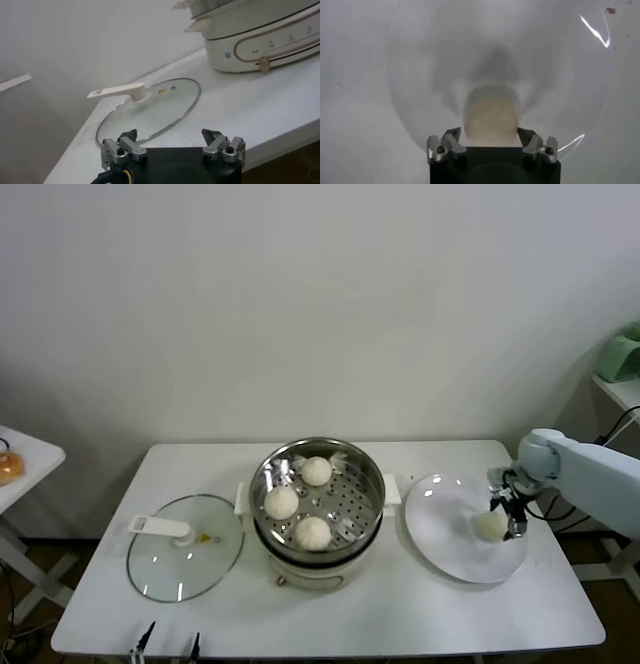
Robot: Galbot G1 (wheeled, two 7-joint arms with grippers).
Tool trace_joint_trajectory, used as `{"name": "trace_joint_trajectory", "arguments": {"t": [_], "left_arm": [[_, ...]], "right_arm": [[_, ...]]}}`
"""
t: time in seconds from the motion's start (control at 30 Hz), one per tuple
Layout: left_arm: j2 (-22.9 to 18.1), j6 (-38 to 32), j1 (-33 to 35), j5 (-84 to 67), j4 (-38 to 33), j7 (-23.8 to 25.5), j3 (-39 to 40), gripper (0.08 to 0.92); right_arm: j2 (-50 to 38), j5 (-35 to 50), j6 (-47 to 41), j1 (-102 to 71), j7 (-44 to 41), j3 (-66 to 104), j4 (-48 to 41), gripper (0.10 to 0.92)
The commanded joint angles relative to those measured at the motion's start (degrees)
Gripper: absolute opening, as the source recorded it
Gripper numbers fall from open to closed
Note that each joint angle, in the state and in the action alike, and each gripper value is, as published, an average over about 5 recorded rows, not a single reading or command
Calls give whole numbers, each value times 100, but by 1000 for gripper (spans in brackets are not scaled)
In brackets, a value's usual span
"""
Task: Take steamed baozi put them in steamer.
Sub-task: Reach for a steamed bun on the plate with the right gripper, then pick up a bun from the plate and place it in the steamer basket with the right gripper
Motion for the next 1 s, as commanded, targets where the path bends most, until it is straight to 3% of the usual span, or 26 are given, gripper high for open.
{"name": "trace_joint_trajectory", "arguments": {"t": [0.03, 0.23, 0.63, 1.0], "left_arm": [[-2, -13, -6, 11, 13, -9, -8, 823], [-5, -17, -11, 21, 3, -12, -13, 823], [10, -38, -37, 25, 9, -16, 52, 823], [54, -51, -31, 17, -26, -14, 72, 823]], "right_arm": [[4, -65, 23, -153, 6, 189, -88, 700], [-89, 82, 29, 347, 1, -181, 262, 623], [-83, 2101, -266, 3442, -151, -2361, 1825, 619], [528, 3355, -685, 5125, -227, -2868, 2878, 619]]}}
